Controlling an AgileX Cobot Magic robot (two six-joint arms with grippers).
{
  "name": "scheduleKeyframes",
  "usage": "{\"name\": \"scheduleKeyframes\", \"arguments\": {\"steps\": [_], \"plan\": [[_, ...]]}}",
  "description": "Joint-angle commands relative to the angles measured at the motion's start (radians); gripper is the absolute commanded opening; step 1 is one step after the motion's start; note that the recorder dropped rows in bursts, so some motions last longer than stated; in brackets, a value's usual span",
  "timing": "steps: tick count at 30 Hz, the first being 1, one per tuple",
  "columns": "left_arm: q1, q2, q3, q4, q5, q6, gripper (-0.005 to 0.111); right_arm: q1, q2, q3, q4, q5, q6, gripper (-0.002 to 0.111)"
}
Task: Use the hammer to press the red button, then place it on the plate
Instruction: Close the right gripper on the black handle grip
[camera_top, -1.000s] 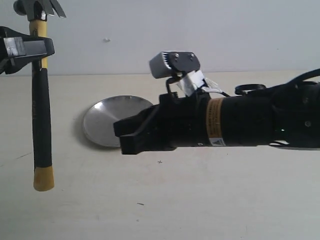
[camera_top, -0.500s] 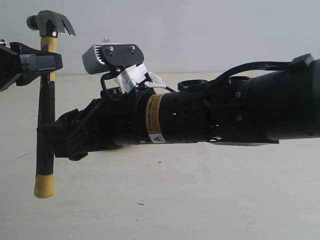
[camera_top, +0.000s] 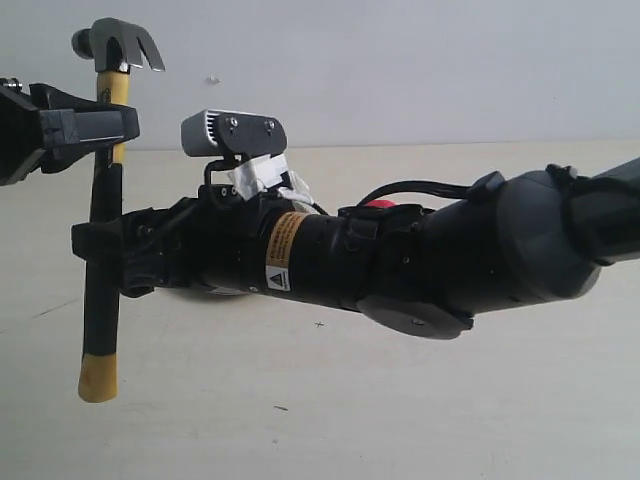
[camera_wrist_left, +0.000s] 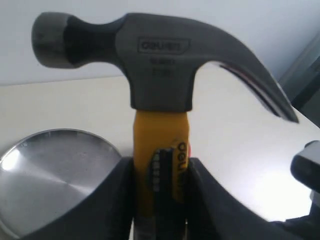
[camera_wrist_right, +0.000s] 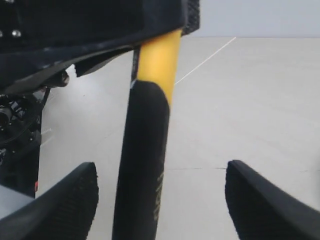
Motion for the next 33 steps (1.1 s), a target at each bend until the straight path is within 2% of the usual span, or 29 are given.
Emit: {"name": "scheduleKeyframes", "arguments": {"steps": [1,8,14,17,33], "plan": [[0.002,-0.008,-0.009,-0.039,0.032,0.004,0.0,0.001,0.017,-0.004,0.057,-0.048,-0.054,0.069],[0.002,-0.008,-0.009,-0.039,0.032,0.004,0.0,0.035,0.019,-0.01,0.126,-0.025,-0.079,0.069],[0.002,-0.008,-0.009,-0.039,0.032,0.004,0.0,0.116,0.019,-0.09,0.227,0.184,-0.187,0.068],[0.002,-0.008,-0.009,-0.039,0.032,0.004,0.0,0.118,0.019,-0.103,0.282,0.214,-0.194,0.064],[0.002,-0.008,-0.009,-0.039,0.032,0.004,0.0,0.124,0.032,-0.128,0.288,0.275,-0.194,0.061]]}}
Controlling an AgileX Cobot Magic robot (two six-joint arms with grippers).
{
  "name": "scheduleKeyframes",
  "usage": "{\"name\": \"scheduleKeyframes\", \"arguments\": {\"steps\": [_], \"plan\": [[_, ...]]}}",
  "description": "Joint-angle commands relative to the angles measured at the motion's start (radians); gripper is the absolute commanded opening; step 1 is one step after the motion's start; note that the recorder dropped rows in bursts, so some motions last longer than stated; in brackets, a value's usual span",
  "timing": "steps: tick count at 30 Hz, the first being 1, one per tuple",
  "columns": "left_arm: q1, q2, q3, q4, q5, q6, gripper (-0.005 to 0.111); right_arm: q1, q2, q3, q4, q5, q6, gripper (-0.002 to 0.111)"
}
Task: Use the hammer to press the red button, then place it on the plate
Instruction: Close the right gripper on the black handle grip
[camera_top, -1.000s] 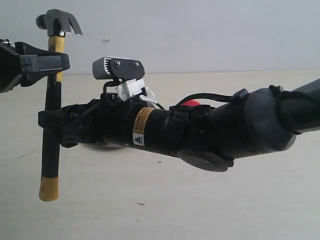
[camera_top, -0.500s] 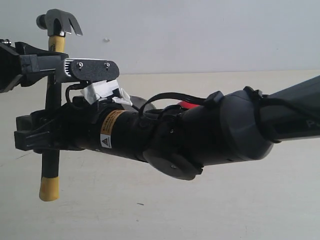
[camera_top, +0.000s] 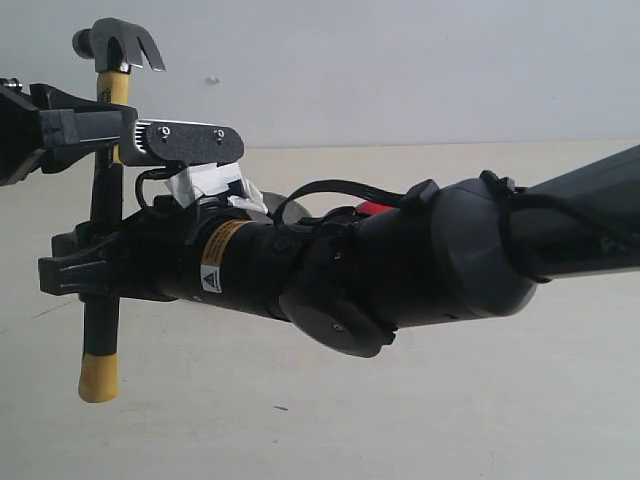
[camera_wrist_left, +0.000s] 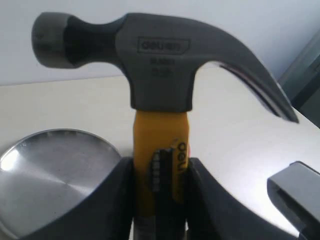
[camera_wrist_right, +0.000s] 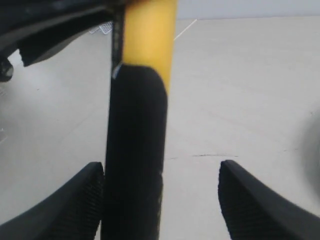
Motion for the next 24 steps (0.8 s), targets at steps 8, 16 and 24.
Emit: {"name": "scheduleKeyframes", "arguments": {"steps": [8,16,24], "plan": [[0.002,-0.008,-0.009,-0.039,0.023,0.004,0.0,0.036,0.001,-0.019,-0.022,0.022,-0.012,0.054],[0.002,-0.008,-0.009,-0.039,0.023,0.004,0.0,0.036,0.001,-0.02,-0.019,-0.012,-0.012,0.044],[0.002,-0.008,-0.009,-0.039,0.023,0.004,0.0,0.036,0.001,-0.028,-0.019,-0.006,-0.01,0.004]]}}
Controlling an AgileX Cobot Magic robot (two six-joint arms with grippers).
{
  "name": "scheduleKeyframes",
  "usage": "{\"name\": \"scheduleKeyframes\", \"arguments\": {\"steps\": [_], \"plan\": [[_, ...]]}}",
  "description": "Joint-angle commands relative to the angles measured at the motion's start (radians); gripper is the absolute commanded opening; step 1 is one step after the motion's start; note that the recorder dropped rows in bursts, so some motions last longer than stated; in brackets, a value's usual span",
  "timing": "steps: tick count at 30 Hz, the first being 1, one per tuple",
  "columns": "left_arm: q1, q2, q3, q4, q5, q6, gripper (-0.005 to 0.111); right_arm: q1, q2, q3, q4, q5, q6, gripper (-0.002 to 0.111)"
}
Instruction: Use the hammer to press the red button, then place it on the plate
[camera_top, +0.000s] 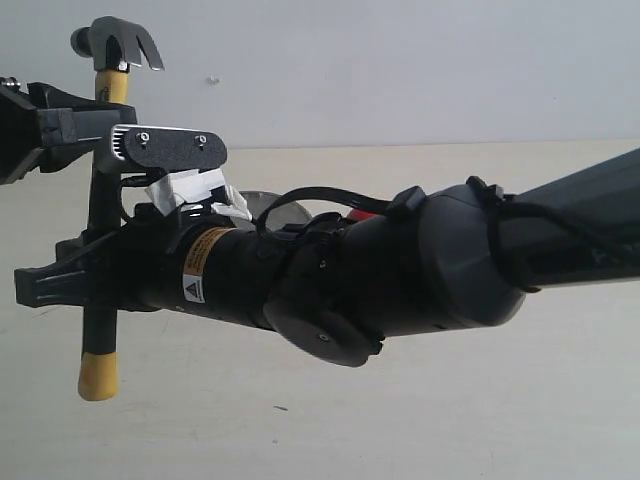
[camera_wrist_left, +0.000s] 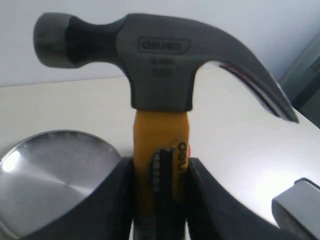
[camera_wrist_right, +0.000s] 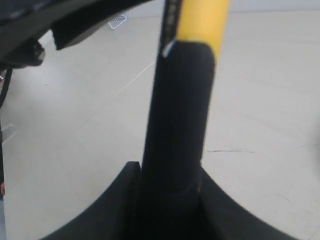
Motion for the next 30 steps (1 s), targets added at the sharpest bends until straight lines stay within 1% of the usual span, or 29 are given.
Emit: {"name": "scheduleKeyframes", "arguments": {"steps": [1,6,8,10,16,18,19,22,30], "plan": [[0.002,-0.008,-0.009,-0.039,0.023,0.004,0.0,0.0,-0.001,-0.012,-0.02,-0.019,-0.018,0.0],[0.002,-0.008,-0.009,-0.039,0.023,0.004,0.001,0.0,-0.001,-0.012,-0.02,-0.017,-0.016,0.0],[0.002,-0.008,-0.009,-0.039,0.023,0.004,0.005,0.0,-0.001,-0.012,-0.02,-0.017,-0.016,0.0],[0.002,-0.008,-0.009,-0.039,0.023,0.004,0.014,0.0,-0.001,-0.012,-0.02,-0.014,-0.016,0.0],[0.002,-0.008,-0.009,-0.039,0.023,0.004,0.052,0.0,-0.001,-0.012,-0.02,0.002,-0.018,0.0],[0.002,-0.008,-0.009,-0.039,0.023,0.006,0.061,0.0,-0.001,-0.012,-0.02,0.006,-0.018,0.0],[0.002,-0.008,-0.009,-0.039,0.023,0.006,0.063,0.0,-0.001,-0.012,-0.02,0.006,-0.018,0.0],[0.002,-0.008,-0.009,-0.039,0.023,0.006,0.066,0.0,-0.001,-0.012,-0.02,0.006,-0.018,0.0],[0.004,-0.024,-0.009,-0.039,0.01,0.011,0.066,-0.002,-0.001,-0.012,-0.02,0.006,-0.018,0.0]]}}
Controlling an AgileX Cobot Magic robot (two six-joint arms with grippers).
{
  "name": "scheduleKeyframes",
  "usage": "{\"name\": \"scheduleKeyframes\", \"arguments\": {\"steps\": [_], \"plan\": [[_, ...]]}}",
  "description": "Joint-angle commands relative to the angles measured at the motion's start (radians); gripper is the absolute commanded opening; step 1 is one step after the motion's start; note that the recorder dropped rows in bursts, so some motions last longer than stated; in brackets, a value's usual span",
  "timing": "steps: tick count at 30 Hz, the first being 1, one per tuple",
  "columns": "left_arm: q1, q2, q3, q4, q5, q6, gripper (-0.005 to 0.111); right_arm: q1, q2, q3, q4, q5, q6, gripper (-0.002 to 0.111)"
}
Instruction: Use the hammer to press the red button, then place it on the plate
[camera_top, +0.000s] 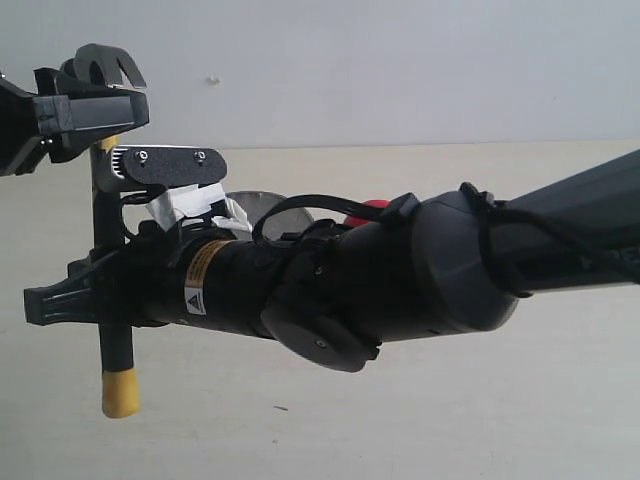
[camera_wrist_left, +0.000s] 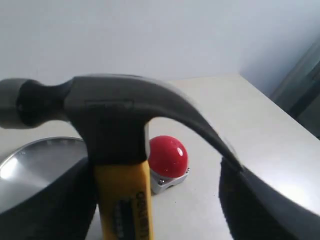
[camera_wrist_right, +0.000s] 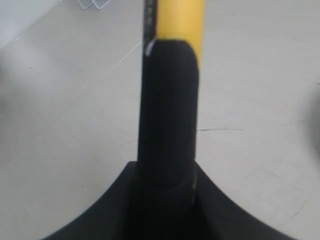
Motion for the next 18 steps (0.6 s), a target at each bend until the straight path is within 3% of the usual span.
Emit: {"name": "scheduleKeyframes", "arguments": {"steps": [1,18], "plan": [[0.004,-0.024,-0.006,-0.017,0.007,0.008,0.066,-0.007,-0.013,-0.012,-0.014,-0.053,-0.022,0.0],[0.004,-0.073,-0.004,-0.017,-0.011,0.008,0.066,-0.083,-0.023,-0.012,0.037,0.038,-0.022,0.0]]}}
